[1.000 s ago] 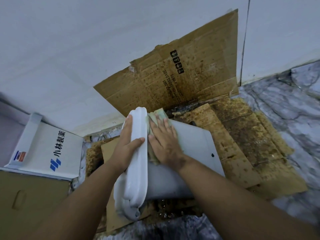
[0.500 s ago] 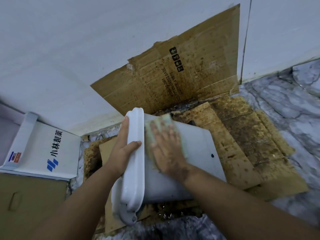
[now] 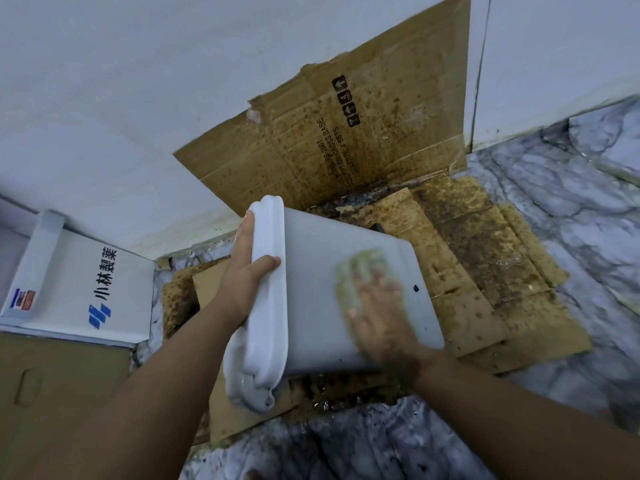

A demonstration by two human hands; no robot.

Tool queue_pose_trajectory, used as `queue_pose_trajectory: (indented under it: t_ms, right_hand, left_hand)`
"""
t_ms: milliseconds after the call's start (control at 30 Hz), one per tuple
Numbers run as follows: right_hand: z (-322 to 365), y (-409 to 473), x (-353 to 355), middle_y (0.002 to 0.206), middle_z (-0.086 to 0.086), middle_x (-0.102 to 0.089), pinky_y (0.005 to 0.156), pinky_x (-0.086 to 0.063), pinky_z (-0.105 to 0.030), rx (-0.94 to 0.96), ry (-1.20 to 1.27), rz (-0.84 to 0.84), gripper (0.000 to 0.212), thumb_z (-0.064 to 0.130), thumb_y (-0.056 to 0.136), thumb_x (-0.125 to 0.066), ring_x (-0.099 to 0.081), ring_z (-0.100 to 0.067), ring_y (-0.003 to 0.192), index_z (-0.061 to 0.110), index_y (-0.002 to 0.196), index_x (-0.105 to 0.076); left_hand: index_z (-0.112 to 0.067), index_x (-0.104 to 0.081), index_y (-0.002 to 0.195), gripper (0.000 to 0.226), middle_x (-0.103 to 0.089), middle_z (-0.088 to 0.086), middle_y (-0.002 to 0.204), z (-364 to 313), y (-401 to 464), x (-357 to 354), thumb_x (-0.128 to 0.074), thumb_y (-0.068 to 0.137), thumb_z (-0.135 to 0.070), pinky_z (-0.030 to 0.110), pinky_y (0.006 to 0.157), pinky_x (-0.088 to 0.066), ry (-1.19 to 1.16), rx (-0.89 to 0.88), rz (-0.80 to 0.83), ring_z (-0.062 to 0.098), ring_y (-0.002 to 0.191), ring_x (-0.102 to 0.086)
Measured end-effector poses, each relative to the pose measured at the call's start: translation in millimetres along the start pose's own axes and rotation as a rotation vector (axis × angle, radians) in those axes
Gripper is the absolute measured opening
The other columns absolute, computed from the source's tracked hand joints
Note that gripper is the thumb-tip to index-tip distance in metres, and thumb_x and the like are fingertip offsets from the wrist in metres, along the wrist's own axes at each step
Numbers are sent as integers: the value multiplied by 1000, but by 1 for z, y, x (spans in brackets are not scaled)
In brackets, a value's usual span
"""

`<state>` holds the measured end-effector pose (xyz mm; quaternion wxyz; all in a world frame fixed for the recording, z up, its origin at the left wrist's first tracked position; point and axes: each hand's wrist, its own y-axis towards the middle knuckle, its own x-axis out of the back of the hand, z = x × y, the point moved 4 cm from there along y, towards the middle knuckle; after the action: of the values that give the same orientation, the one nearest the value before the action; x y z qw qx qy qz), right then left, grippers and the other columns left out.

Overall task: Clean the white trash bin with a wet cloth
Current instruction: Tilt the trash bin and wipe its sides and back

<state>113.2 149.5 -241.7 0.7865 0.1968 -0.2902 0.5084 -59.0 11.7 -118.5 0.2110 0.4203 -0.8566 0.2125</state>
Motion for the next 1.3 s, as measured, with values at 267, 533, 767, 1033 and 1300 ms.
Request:
queue_pose_trajectory:
  t_ms: [267,533,767,1033,1300]
  right_hand:
    - [21,-49,-13,164,-5,-27,122,-18,-49,203,-22,-49,61,50,100,-22,-16,-24,154,32,158,-18]
    - [-69,-70,-12,158,-19,-32,115,-28,-62,-303,51,-222,62,46,104,-16,-26,-41,148,11,155,-28]
    - [98,-51,-28,161,-14,-32,122,-15,-45,203,-5,-200,61,44,101,-20,-23,-32,151,20,157,-21]
    - [-91,-87,-16,168,-5,8,113,-30,-61,115,-183,-106,67,53,101,-23,-6,-32,154,29,160,-4]
    - [-33,-80,-23,166,-16,0,112,-21,-56,83,-141,-137,67,49,101,-18,-13,-41,149,20,160,-3]
  left_hand:
    - [-57,-9,156,100,-12,-27,166,-2,-3,-1,-58,69,-55,53,118,-30,-8,23,16,15,149,-27]
    - [-53,-7,158,95,-7,-26,167,-6,1,-3,-56,77,-48,55,119,-28,25,6,13,16,151,-24]
    - [-51,-8,159,94,-6,-28,167,-4,6,-3,-57,79,-44,55,121,-27,4,11,11,13,153,-20]
    - [-59,-7,155,96,-14,-21,168,3,2,0,-57,74,-52,58,116,-32,15,17,18,23,147,-31]
    - [-48,-7,160,95,-7,-26,168,-1,10,-2,-56,78,-44,56,122,-21,31,-10,-11,13,154,-16]
